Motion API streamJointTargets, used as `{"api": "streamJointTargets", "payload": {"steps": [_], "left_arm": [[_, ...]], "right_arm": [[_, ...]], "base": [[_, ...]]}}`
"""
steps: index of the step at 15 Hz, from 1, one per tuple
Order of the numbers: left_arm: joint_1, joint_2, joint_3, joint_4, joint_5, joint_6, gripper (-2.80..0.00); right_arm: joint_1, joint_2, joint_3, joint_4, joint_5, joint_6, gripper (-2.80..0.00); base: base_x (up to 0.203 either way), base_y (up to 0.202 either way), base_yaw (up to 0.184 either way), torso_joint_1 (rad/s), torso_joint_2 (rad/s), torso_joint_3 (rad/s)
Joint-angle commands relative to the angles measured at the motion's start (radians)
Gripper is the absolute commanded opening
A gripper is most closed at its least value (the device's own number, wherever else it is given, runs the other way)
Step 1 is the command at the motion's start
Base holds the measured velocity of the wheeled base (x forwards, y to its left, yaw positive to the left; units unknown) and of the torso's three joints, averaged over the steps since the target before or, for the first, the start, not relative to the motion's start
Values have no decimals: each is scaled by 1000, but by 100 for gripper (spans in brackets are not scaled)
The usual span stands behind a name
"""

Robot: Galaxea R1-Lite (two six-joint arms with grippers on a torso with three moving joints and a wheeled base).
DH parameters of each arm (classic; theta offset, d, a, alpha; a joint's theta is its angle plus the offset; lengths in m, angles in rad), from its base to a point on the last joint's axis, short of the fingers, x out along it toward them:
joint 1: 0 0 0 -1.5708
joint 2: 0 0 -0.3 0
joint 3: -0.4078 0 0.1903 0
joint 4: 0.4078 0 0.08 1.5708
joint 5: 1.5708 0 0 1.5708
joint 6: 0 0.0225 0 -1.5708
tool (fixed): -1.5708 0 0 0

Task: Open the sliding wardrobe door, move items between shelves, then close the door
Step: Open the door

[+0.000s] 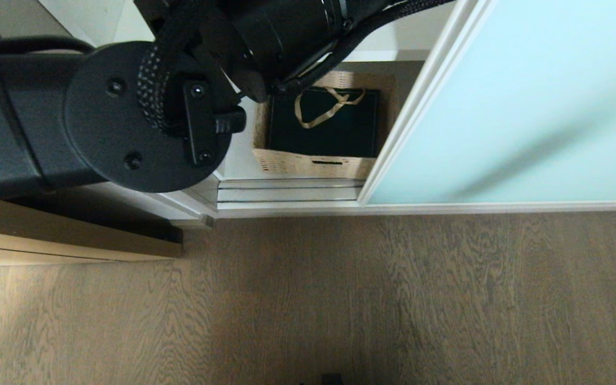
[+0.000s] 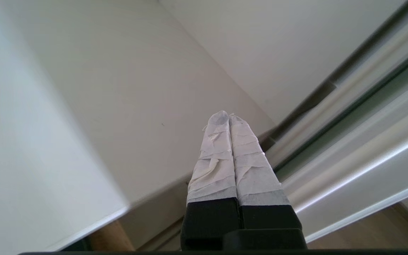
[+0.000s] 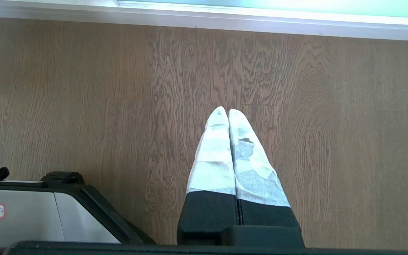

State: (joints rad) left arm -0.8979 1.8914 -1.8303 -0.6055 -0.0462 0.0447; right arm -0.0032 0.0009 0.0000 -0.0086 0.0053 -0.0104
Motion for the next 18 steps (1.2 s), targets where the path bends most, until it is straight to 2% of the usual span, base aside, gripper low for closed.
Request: {"api": "streamJointTargets", "payload": {"steps": [1,8,14,18], "left_arm": [[-19,55,-37,-6,1,2,-280],[-81,182,-104,-20,5,21,-280],[-92,227,-104,-45,3,18,-280],[-93,215,-101,-64,40,23,-280]], "right_arm": [[0,1,0,-1,1,0,-280],[0,1,0,-1,1,0,-280],[0,1,0,-1,1,0,-280],[0,1,0,-1,1,0,-280]], "base": [[0,0,0,0,0,0],[0,0,0,0,0,0],[0,0,0,0,0,0],[0,0,0,0,0,0]]}}
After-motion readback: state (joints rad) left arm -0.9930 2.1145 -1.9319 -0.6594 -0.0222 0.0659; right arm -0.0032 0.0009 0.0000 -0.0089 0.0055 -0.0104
